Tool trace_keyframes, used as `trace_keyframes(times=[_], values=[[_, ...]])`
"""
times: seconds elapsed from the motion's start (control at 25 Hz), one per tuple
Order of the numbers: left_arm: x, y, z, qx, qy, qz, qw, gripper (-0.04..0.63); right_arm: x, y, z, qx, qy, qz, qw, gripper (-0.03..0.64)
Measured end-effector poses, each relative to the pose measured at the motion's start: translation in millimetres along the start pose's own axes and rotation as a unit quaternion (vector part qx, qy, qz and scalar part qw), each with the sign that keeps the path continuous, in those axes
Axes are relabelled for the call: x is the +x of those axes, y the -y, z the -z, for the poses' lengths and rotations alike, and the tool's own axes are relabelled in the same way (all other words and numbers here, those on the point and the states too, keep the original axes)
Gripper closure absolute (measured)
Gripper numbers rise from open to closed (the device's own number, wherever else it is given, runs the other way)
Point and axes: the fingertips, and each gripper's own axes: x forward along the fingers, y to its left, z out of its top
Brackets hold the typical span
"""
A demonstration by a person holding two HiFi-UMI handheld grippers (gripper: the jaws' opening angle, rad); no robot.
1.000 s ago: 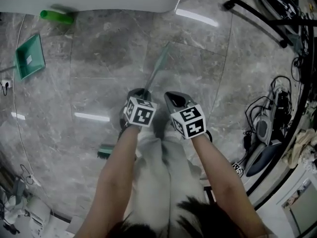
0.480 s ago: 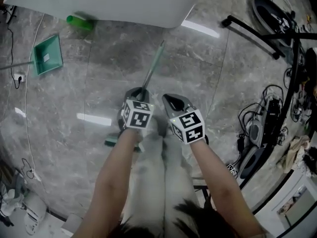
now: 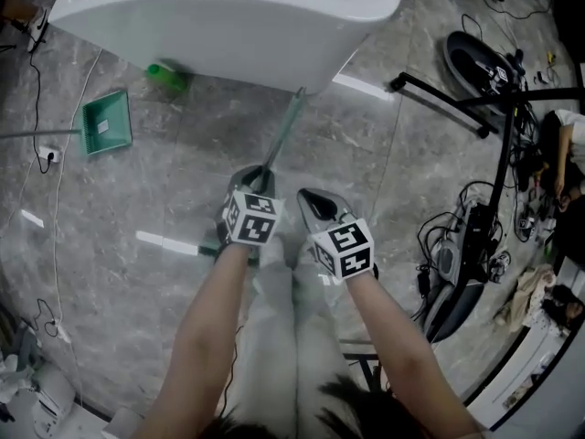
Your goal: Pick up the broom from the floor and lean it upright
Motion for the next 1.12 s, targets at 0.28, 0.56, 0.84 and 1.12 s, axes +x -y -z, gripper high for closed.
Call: trace_keyframes(times=[0.28,0.56,0.84,1.12], values=[[-8.1,-7.7,-56.0,0.016,0.03,-0.008,0.9994,0.525,-22.8,11.8,-38.9,0.003,0.029,0.022,0.999,0.615],[-8.5,-21.6,-123.2,0.017,0.06,-0.018,0.9979,0.523,-33.9,26.1,-58.7,0.01,0.038,0.039,0.998,0.615],[-3.0,-32.6,-160.6,0.01,0.064,-0.029,0.9975,0.522,-41.6,33.5,-71.1,0.019,0.044,0.042,0.998,0.615],[8.7,-38.5,-178.7,0.008,0.053,-0.036,0.9979,0.52,-46.9,45.6,-79.5,0.024,0.05,0.047,0.997,0.615]])
